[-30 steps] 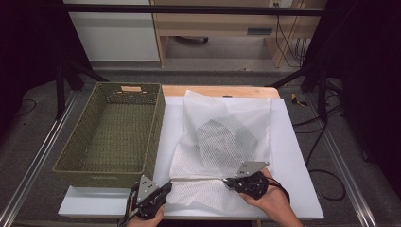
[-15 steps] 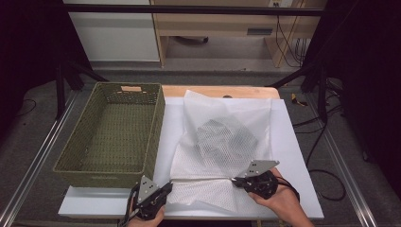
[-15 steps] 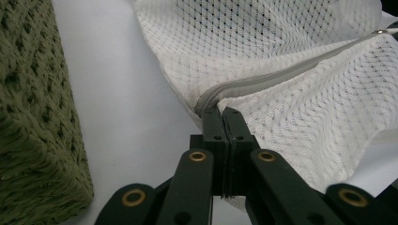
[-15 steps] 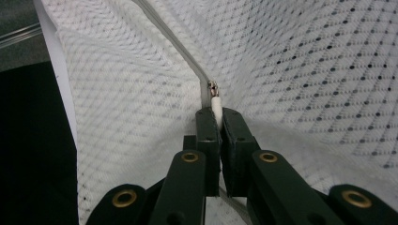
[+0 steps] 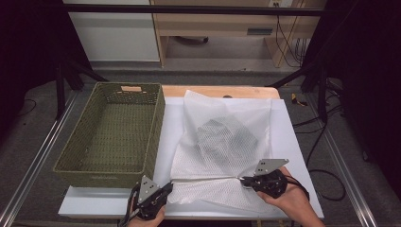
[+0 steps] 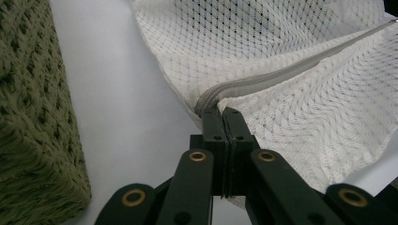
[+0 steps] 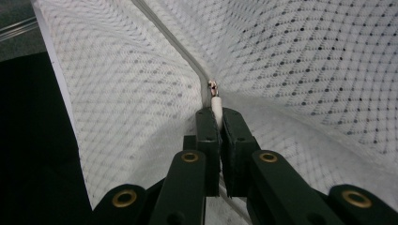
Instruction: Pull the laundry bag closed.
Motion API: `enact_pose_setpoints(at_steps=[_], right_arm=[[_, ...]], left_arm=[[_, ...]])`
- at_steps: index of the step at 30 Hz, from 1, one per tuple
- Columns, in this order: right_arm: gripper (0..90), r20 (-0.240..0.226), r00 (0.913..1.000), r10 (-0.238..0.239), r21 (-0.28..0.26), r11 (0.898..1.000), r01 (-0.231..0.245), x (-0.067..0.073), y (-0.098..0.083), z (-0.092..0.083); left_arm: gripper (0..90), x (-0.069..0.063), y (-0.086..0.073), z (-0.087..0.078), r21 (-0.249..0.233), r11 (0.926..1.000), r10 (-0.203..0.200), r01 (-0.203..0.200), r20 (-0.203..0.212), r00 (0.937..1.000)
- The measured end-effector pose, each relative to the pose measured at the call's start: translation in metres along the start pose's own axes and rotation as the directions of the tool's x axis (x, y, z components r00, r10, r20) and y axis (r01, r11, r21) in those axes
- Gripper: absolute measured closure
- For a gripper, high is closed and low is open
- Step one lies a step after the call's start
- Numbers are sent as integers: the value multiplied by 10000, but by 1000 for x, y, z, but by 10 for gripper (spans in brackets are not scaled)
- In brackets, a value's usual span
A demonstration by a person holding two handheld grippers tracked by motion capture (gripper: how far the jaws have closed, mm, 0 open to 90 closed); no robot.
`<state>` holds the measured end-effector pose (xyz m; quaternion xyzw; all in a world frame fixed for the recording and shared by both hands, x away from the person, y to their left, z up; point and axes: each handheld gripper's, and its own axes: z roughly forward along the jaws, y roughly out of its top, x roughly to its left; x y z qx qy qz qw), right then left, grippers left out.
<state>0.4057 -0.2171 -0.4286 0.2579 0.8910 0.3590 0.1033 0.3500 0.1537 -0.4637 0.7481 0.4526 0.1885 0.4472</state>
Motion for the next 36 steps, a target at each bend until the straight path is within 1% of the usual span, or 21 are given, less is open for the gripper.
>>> enact_pose_setpoints(at_steps=[13,22,25,36], right_arm=[[870,129,9999,104,64,9999,-105,-7,-12,-14],[870,174,9997,194,111,9997,-196,-11,-21,-18],[870,204,9996,211,225,9995,-215,-12,-25,-18],[870,360,9986,395,325,9986,-407,-18,-36,-30]], left_arm=[[898,0,-1,0,15,10000,12,-12,-20,10000],[898,-2,-2,2,53,10000,28,-29,58,10000],[898,-2,-2,1,114,9999,98,-99,47,9999],[898,-3,-3,1,109,9999,63,-64,46,10000]])
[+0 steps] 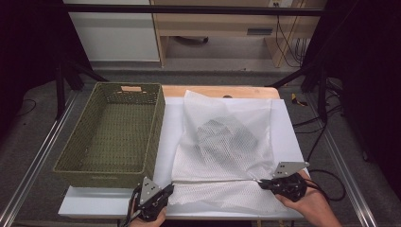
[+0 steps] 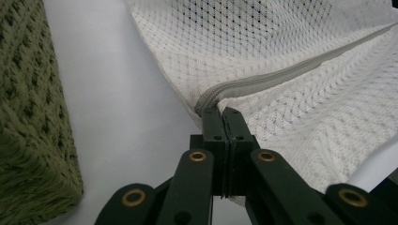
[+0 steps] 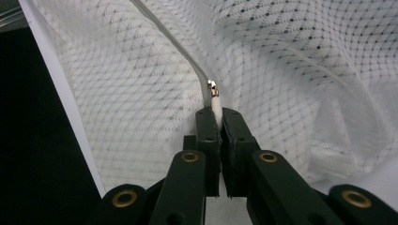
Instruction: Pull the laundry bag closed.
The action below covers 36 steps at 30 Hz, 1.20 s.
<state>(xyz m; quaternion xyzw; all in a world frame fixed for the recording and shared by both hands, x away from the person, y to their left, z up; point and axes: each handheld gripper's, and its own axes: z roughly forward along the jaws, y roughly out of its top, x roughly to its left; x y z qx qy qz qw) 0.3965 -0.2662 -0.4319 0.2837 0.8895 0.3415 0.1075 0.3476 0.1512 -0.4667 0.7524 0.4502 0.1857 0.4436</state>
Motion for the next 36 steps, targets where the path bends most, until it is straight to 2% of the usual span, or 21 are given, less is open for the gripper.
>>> enact_pose_setpoints(at_steps=[20,36], right_arm=[[870,223,9994,264,200,9994,-269,-15,-8,-14],[870,326,9990,317,225,9992,-325,-18,-11,-17]], left_arm=[[898,-1,-3,-1,81,9999,62,-62,-77,10000],[898,-2,-3,0,107,9999,126,-125,-96,9999]])
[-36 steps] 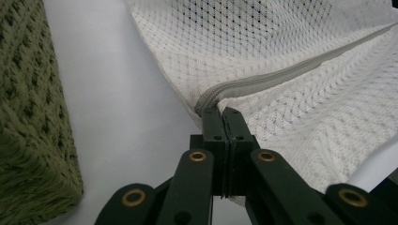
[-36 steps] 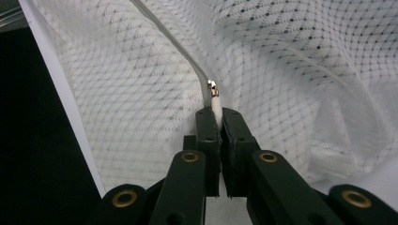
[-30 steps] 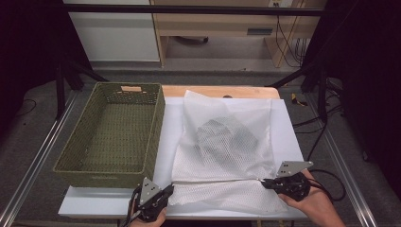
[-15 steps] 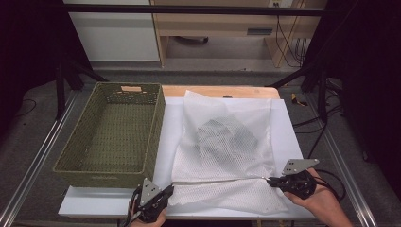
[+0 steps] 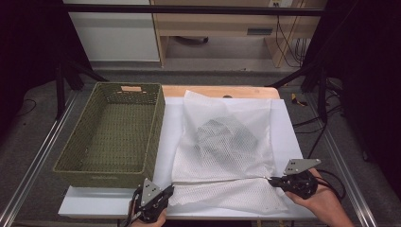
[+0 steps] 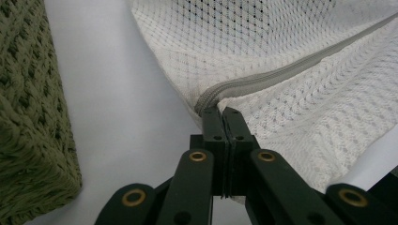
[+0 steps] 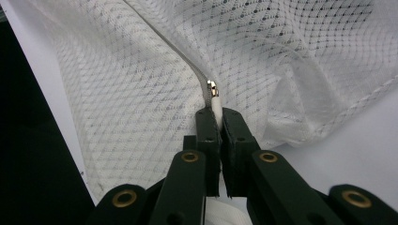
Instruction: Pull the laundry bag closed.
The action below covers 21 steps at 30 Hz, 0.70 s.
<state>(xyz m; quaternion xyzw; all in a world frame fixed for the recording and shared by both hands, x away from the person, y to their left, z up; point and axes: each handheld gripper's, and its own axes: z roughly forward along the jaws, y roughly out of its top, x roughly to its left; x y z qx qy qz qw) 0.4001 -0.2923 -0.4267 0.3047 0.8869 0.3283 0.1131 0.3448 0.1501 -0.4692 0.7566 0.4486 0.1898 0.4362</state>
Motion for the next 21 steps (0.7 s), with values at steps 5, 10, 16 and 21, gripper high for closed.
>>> enact_pose_setpoints(at_steps=[5,10,16,21], right_arm=[[870,-60,10000,52,-44,10000,-52,-1,0,1],[870,-22,10000,18,-6,10000,-18,-3,-1,1],[870,-48,10000,85,-1,10000,-85,-3,-1,0],[870,10,10000,80,4,10000,-80,-5,-2,-4]], left_arm=[[898,0,1,0,-75,10000,-36,36,-17,10000],[898,0,1,-1,-74,10000,-28,28,-18,10000],[898,0,2,-2,-110,9999,-12,12,-35,10000],[898,3,4,-4,-209,9997,-112,110,-107,9999]])
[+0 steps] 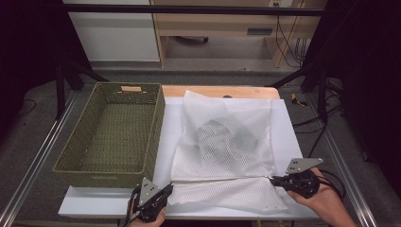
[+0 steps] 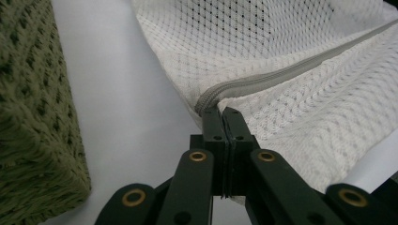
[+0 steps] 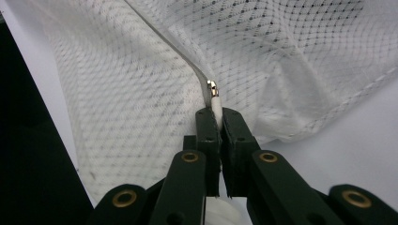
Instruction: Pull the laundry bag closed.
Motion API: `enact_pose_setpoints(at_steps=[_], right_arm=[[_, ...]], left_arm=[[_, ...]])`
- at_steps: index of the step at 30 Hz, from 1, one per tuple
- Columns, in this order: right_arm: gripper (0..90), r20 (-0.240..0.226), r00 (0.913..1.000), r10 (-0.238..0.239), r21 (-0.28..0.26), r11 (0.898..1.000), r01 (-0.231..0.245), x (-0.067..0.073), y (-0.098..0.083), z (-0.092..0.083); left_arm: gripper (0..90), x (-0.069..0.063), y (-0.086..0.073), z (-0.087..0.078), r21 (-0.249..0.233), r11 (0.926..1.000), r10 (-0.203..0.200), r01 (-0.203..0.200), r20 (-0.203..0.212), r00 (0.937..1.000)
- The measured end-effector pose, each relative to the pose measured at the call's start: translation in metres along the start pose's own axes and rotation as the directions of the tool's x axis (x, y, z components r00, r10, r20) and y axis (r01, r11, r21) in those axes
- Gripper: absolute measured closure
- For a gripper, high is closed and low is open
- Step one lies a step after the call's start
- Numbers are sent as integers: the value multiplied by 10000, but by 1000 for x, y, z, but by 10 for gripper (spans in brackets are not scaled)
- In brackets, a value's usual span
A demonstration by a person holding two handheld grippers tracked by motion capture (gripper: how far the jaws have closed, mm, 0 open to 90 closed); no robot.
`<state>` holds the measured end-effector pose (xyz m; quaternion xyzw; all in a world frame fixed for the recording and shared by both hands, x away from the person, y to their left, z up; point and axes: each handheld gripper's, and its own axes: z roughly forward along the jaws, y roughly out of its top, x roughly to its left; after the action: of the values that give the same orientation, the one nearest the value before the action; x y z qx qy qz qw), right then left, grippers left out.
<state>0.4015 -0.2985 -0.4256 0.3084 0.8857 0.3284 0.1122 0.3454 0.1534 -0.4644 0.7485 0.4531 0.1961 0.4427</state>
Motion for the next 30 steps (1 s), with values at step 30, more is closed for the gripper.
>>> enact_pose_setpoints(at_steps=[30], right_arm=[[871,440,9980,446,151,9989,-453,-17,-26,-9]], left_arm=[[899,6,4,-4,-120,9998,-131,132,87,9999]])
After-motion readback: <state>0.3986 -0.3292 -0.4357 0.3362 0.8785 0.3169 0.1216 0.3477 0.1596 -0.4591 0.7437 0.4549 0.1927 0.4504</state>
